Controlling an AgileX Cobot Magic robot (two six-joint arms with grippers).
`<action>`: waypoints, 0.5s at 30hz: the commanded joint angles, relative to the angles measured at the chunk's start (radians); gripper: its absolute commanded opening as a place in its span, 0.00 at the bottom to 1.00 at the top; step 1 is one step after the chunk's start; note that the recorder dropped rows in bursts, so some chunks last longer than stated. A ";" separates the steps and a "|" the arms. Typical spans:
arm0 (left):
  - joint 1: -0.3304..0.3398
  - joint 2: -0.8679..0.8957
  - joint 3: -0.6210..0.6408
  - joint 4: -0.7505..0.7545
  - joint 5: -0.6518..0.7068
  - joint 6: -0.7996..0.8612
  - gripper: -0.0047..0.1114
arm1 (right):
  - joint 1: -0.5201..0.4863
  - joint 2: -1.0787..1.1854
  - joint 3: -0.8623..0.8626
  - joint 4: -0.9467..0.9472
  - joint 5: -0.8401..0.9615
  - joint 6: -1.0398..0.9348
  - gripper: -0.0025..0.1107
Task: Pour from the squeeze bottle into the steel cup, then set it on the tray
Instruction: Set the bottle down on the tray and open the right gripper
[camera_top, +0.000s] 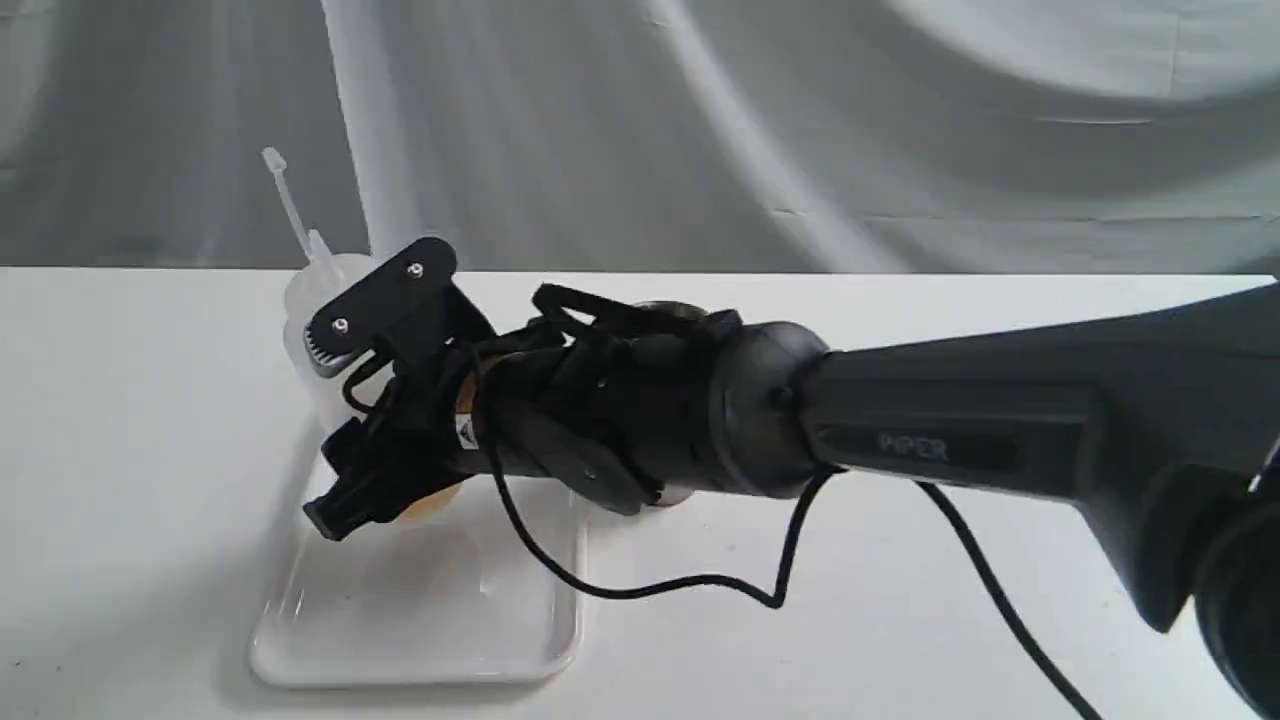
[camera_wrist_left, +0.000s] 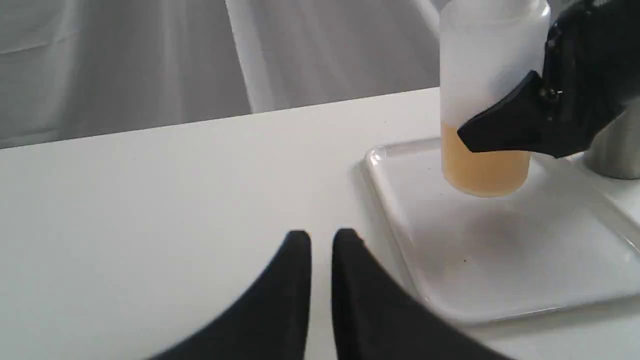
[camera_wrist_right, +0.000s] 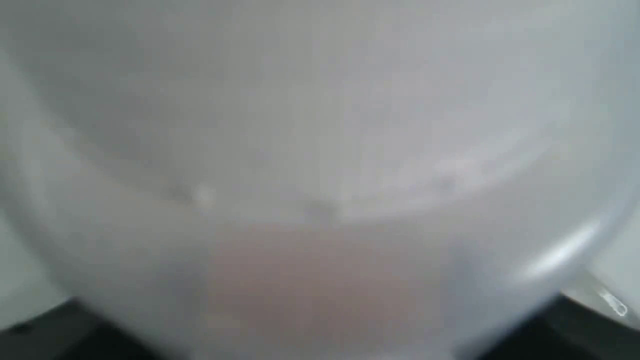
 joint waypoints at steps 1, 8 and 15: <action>-0.003 -0.005 0.004 0.001 -0.007 -0.002 0.11 | 0.002 0.001 -0.008 0.009 -0.027 -0.010 0.39; -0.003 -0.005 0.004 0.001 -0.007 -0.002 0.11 | 0.002 0.013 -0.008 0.014 -0.019 -0.010 0.39; -0.003 -0.005 0.004 0.001 -0.007 -0.002 0.11 | 0.002 0.026 -0.008 0.014 -0.015 -0.010 0.39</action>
